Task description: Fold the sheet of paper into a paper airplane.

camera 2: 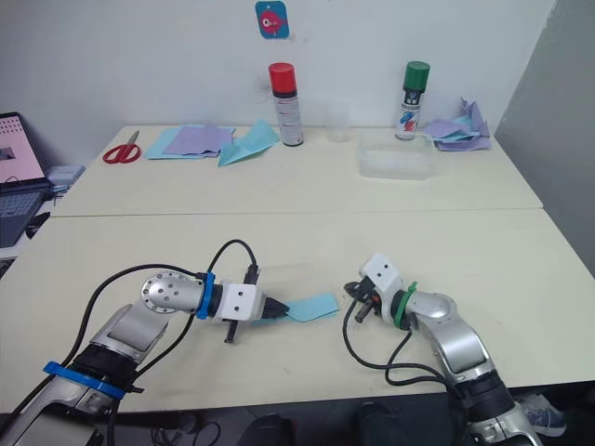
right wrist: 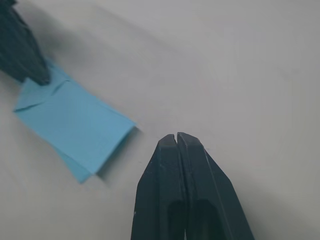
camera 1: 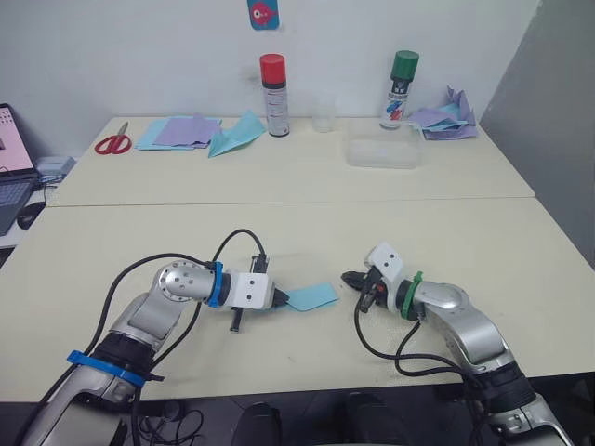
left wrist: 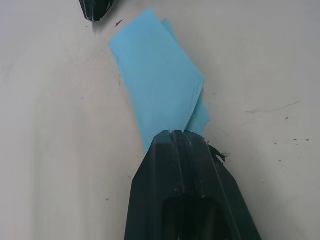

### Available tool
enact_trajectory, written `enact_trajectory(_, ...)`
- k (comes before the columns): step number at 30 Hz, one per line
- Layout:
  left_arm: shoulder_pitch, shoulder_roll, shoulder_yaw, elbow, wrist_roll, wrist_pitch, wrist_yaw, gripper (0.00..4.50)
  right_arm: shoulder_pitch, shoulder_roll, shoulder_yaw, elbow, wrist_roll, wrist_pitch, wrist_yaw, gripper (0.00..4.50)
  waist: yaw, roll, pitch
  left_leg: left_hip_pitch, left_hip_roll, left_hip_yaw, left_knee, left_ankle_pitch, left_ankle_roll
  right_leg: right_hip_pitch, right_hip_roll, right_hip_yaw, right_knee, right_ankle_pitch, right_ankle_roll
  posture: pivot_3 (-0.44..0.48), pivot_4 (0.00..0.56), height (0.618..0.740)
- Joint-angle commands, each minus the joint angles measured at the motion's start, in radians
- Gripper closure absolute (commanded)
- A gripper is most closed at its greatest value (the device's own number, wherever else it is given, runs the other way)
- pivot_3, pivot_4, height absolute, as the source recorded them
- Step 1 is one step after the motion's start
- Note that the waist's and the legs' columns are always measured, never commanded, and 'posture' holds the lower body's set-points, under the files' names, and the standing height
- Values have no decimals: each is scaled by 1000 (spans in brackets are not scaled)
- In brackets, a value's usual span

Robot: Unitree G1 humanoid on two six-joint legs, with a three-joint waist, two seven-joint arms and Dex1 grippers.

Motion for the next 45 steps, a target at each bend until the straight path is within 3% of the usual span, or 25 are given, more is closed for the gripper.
enact_trajectory(1,41,23,-45,52,65,21,-28,4470,-28,32,58,-16,-12,-25,11,4500,0,1,0,0,0,0,0,0,0,0,0,0,0,0,0,0,150,740)
enact_trajectory(8,37,24,-44,53,66,12,-26,4470,-67,28,158,83,-93,-25,18,4500,-3,1,1,0,0,0,0,0,0,0,0,1,0,0,0,0,150,740)
enact_trajectory(16,59,6,14,24,-4,-43,0,4470,-65,9,187,129,-119,-31,34,4500,-4,1,1,1,0,0,-1,0,0,0,0,0,0,-1,-1,0,150,740)
enact_trajectory(23,136,45,123,-146,-168,176,-15,2506,-58,17,191,135,-119,-38,30,4500,-9,0,2,1,1,-1,-2,0,0,-1,0,0,0,-1,-2,0,150,740)
enact_trajectory(29,126,29,314,-268,-438,604,84,579,-55,21,196,131,-120,-42,33,4500,-11,-4,6,0,2,-2,-2,0,0,-1,0,-1,0,-1,-2,0,150,740)
enact_trajectory(31,86,-28,369,-271,-512,706,158,579,-57,24,196,133,-120,-43,33,4500,-11,-4,6,0,2,-3,-2,0,0,-1,0,-1,0,-1,-2,0,150,740)
enact_trajectory(33,72,-76,382,-293,-533,754,210,926,-58,27,194,134,-120,-43,32,4500,-10,-5,6,0,0,-3,-1,0,0,0,0,-1,0,-1,-2,0,150,740)
enact_trajectory(36,80,-149,332,-357,-520,785,263,1859,-57,28,192,135,-120,-43,32,4500,-14,-5,6,0,0,-1,-2,0,0,0,-1,1,-1,-1,-1,0,150,740)
enact_trajectory(39,106,-195,229,-372,-428,742,289,2864,-55,29,193,131,-121,-39,32,4500,-14,-5,6,0,0,-2,-2,0,0,0,-1,1,-1,-1,0,0,150,740)
enact_trajectory(44,141,-190,110,-321,-280,655,304,4467,-52,29,197,124,-121,-32,32,4500,-14,-5,6,0,0,-3,-2,0,0,-1,-1,0,0,-1,0,0,150,740)
enact_trajectory(45,148,-180,89,-306,-247,638,303,4467,-51,29,198,123,-121,-32,32,4500,-14,-5,6,0,0,-3,-2,0,0,-1,-1,0,0,-1,0,0,150,740)
